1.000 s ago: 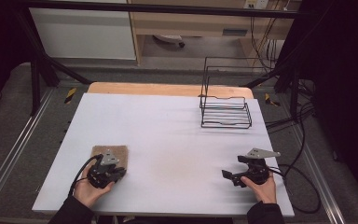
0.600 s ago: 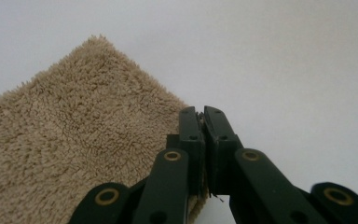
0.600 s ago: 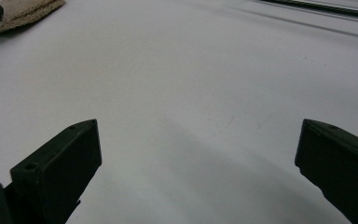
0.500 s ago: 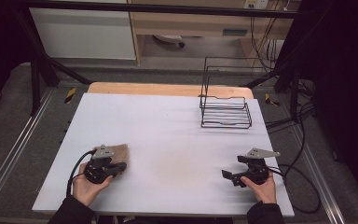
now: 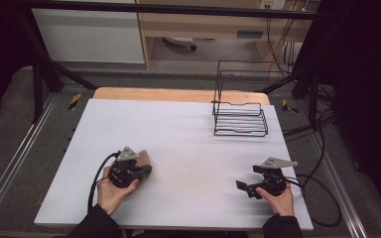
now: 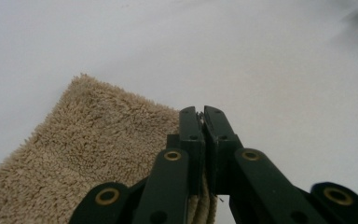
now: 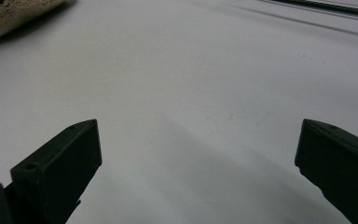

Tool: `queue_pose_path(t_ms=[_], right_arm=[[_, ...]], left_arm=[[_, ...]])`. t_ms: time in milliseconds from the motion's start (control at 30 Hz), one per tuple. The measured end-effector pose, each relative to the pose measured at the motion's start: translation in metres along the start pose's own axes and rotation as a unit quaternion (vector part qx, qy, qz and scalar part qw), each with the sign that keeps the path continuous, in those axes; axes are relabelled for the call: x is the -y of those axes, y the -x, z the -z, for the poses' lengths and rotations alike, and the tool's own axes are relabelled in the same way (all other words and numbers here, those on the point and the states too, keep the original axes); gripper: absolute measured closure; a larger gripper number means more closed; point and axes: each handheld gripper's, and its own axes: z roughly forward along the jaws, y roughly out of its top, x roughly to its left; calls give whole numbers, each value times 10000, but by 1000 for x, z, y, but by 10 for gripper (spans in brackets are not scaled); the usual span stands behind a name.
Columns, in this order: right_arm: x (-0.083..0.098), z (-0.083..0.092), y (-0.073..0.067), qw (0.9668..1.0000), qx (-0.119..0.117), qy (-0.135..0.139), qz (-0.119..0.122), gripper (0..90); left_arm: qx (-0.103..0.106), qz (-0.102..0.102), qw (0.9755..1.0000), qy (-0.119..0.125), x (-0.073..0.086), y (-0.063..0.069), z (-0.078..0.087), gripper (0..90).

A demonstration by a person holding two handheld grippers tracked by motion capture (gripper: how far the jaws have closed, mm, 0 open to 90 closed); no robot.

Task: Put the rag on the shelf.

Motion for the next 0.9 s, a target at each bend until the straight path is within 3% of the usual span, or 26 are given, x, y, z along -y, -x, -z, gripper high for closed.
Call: queue_pose_path(t_ms=[100, 267, 567, 900], right_arm=[[0, 0, 0, 10000, -14, 8, -25, 9], [0, 0, 0, 10000, -14, 16, -36, 9], [0, 0, 0, 10000, 0, 19, -27, 10], [0, -1, 1, 10000, 19, 18, 35, 10]], left_arm=[[0, -19, 10000, 27, -9, 13, -9, 865], [161, 54, 9998, 93, -17, 23, -19, 865], [267, -77, 9996, 91, -30, 50, -48, 864], [357, -197, 9991, -126, -25, 55, -77, 852]])
